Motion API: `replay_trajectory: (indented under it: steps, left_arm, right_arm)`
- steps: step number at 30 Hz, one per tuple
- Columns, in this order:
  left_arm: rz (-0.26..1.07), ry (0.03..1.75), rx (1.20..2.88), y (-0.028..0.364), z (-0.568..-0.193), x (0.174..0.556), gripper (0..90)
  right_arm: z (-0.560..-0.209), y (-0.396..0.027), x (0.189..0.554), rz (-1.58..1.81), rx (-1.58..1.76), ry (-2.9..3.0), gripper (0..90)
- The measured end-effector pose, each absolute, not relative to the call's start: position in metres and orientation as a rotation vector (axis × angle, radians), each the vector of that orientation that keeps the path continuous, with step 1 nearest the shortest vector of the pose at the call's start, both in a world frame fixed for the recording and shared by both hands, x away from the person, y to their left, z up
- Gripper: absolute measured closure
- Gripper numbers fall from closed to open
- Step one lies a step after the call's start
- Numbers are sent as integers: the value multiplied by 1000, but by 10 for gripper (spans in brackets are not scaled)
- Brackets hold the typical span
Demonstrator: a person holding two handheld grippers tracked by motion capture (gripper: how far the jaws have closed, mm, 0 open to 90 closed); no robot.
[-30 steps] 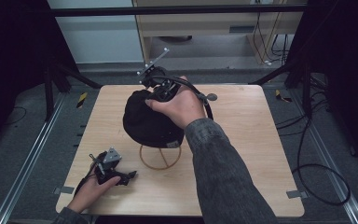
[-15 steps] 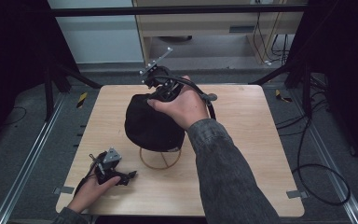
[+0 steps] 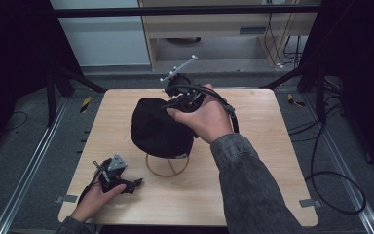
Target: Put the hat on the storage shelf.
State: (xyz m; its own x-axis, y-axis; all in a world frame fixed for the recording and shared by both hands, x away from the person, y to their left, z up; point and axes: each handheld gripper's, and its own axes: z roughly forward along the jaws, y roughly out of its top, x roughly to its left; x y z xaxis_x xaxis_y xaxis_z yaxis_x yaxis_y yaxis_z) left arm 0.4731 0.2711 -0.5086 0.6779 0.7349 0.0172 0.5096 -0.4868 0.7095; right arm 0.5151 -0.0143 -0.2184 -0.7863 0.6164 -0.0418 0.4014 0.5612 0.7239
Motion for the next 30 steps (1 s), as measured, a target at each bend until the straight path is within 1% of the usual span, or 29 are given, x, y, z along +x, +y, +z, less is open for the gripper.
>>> replay_trajectory:
  steps: [9, 13, 14, 17, 21, 26, 30]
  left_arm:
    - [419, 952, 2195, 271, -509, 473, 0]
    - [419, 952, 2195, 271, -509, 473, 0]
    - [418, 952, 2196, 271, -509, 473, 0]
    - [419, 952, 2195, 271, -509, 473, 0]
    - [416, 953, 2194, 271, -509, 473, 0]
    - [416, 952, 2197, 271, -509, 473, 0]
    - [418, 953, 2197, 271, -509, 473, 0]
  right_arm:
    - [-221, -42, 509, 1069, 893, 2467, 710]
    - [-224, -55, 507, 1063, 921, 2446, 653]
    - [-225, -60, 506, 1061, 937, 2431, 624]
    - [-225, -69, 504, 1068, 942, 2405, 595]
    - [-225, -82, 501, 1073, 972, 2369, 504]
    - [-225, -97, 496, 1068, 1018, 2318, 322]
    - [-227, -106, 494, 1055, 1047, 2274, 202]
